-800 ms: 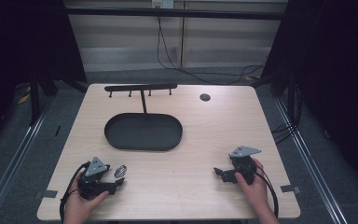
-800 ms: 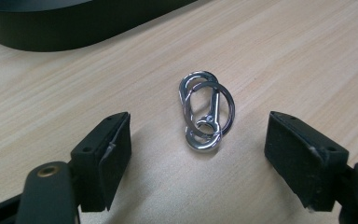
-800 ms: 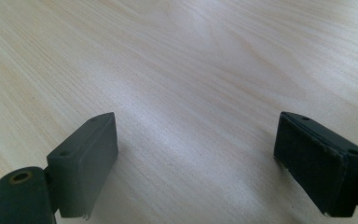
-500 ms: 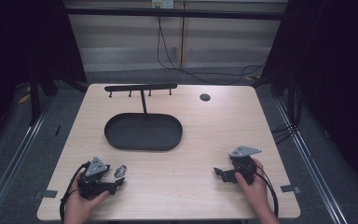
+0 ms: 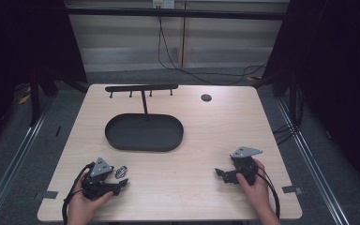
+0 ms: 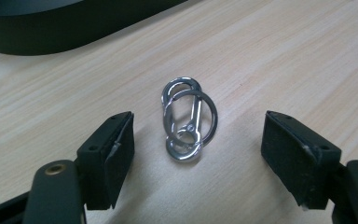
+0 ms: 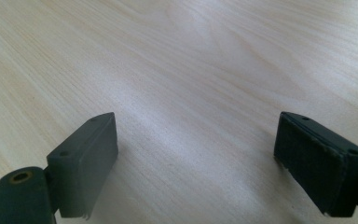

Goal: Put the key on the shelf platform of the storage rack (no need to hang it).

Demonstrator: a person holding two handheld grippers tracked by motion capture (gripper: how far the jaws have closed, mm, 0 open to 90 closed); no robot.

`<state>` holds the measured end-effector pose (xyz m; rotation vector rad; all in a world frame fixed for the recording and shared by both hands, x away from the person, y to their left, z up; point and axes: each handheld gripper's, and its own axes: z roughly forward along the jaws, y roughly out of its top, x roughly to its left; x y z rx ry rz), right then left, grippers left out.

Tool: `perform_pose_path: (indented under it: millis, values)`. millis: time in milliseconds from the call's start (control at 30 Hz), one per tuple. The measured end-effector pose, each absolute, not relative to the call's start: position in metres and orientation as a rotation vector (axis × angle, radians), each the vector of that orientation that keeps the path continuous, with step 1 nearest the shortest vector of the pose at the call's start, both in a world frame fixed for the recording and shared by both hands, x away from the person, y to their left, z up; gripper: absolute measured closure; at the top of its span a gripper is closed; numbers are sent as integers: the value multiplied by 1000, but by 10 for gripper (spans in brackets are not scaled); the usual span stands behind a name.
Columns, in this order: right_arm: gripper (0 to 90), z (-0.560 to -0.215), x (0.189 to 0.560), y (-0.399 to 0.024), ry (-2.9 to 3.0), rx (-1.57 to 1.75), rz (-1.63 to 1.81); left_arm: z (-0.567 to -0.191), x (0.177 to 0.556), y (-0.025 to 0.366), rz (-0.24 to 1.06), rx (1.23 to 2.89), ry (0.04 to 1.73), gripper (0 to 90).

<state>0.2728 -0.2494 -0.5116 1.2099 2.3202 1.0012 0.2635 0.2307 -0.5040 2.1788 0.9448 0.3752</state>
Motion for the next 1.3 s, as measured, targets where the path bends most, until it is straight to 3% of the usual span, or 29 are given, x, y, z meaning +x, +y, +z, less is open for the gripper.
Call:
perform_pose_path:
  millis: [833, 1300]
  values:
    - [131, -512, 273, -249, 2320, 1212, 1001, -500, 273, 225, 379, 2191, 1005, 344]
    - [130, -512, 273, -249, 2320, 1210, 1001, -494, 269, 220, 353, 2216, 1003, 683]
